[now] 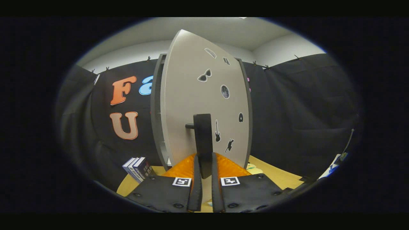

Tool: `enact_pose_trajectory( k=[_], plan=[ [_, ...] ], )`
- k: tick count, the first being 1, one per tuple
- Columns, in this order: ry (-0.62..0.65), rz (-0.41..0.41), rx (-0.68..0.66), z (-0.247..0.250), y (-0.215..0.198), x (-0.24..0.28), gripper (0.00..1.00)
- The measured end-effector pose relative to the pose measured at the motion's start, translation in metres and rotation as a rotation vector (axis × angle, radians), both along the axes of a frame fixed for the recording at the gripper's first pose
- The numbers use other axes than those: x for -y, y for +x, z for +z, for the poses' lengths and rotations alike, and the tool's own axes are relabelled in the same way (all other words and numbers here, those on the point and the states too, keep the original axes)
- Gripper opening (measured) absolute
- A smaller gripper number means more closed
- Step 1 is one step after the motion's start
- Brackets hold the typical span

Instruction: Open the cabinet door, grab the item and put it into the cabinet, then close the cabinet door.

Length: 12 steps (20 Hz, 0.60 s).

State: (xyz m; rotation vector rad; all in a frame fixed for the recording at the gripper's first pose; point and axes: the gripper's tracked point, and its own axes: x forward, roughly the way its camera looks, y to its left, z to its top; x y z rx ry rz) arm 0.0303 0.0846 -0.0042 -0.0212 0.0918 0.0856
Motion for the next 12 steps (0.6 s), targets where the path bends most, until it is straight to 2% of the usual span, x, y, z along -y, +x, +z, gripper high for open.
enact_pose_trajectory(
  k=[12],
  plan=[
    [0.009, -0.114, 0.02, 0.015, -0.031, 0.104, 0.2]
  ],
)
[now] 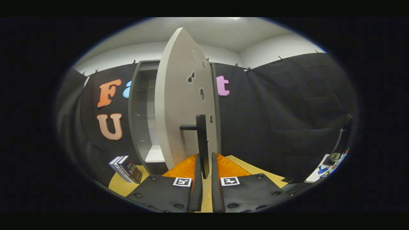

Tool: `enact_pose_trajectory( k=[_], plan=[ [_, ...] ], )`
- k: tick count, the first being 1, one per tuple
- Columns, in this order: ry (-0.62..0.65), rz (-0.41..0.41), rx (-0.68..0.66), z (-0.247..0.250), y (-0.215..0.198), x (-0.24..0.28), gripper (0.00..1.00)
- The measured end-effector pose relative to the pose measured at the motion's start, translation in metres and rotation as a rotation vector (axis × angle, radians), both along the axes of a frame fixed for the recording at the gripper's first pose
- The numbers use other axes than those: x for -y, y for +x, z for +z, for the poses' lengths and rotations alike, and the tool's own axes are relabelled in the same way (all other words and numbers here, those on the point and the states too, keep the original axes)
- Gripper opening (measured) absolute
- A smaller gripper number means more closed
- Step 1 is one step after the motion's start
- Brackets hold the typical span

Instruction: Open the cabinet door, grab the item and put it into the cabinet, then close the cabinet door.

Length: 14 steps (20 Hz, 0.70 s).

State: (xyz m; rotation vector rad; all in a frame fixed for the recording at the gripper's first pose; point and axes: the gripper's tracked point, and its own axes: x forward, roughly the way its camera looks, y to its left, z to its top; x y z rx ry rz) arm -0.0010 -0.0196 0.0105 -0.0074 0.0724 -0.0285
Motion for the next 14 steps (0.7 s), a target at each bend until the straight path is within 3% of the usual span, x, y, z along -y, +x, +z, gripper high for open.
enact_pose_trajectory(
  k=[8, 14],
  plan=[
    [0.02, -0.063, -0.019, -0.011, -0.012, 0.072, 0.19],
    [0.046, -0.156, 0.003, -0.003, -0.019, 0.134, 0.18]
  ],
)
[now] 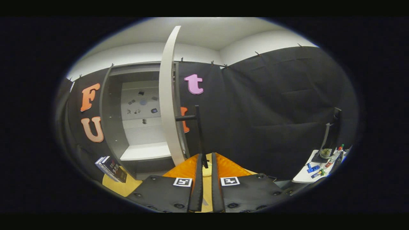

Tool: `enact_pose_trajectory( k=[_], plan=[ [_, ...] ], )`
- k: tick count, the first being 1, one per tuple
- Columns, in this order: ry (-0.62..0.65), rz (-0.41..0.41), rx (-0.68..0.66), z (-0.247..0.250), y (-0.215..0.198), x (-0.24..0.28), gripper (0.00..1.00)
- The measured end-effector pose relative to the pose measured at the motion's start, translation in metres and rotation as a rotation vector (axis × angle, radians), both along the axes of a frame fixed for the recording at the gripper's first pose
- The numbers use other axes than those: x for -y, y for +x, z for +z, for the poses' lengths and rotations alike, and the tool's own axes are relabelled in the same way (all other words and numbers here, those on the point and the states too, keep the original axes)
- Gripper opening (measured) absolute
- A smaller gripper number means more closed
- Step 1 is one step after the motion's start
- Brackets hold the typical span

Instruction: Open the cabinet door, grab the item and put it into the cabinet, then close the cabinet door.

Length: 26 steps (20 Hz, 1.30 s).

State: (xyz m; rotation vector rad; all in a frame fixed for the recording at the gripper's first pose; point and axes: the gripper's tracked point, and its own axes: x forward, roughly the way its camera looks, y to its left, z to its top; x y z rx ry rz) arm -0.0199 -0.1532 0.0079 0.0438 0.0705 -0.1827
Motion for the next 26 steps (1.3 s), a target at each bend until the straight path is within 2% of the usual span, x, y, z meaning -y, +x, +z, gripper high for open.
enact_pose_trajectory(
  k=[4, 7, 10, 15, 18, 24, 26],
  plan=[
    [0.009, -0.053, 0.006, 0.001, -0.011, 0.028, 0.18],
    [0.011, -0.051, 0.005, -0.004, -0.017, 0.024, 0.17],
    [0.009, -0.002, 0.011, -0.013, -0.011, 0.001, 0.17],
    [-0.015, 0.127, 0.013, -0.051, 0.005, -0.065, 0.16],
    [-0.065, 0.185, -0.021, -0.089, 0.017, -0.091, 0.2],
    [-0.063, 0.29, -0.13, -0.175, 0.033, -0.149, 0.28],
    [-0.066, 0.305, -0.176, -0.208, 0.039, -0.162, 0.44]
  ],
)
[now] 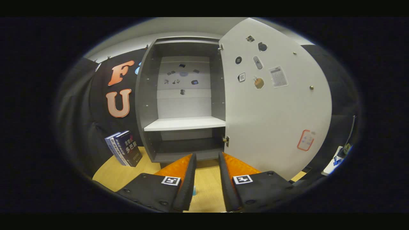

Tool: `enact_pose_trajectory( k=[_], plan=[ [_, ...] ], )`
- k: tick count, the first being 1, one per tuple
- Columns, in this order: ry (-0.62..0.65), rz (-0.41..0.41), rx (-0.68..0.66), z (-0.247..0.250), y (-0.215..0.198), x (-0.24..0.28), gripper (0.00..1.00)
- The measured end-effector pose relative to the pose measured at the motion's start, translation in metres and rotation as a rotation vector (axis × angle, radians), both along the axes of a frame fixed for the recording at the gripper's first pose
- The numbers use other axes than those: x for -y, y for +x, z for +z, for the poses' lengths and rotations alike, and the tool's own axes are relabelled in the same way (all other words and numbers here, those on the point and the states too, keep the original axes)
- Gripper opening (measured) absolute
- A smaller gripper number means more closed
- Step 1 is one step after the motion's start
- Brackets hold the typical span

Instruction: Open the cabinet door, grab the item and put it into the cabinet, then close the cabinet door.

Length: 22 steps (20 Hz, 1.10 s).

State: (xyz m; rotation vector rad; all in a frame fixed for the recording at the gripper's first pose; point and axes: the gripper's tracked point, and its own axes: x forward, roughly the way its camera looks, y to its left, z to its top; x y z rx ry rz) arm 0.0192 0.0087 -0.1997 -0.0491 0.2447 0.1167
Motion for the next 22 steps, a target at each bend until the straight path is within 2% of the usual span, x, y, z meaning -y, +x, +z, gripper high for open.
enact_pose_trajectory(
  k=[1, 7, 12, 15, 22],
  plan=[
    [0.0, 0.012, -0.025, -0.017, 0.002, -0.006, 0.52],
    [-0.045, 0.036, -0.146, -0.102, 0.009, -0.025, 0.82],
    [-0.06, 0.074, -0.212, -0.147, 0.014, -0.042, 0.86],
    [-0.084, 0.077, -0.25, -0.17, 0.018, -0.041, 0.97],
    [-0.106, 0.068, -0.34, -0.217, 0.026, -0.034, 0.97]
  ],
)
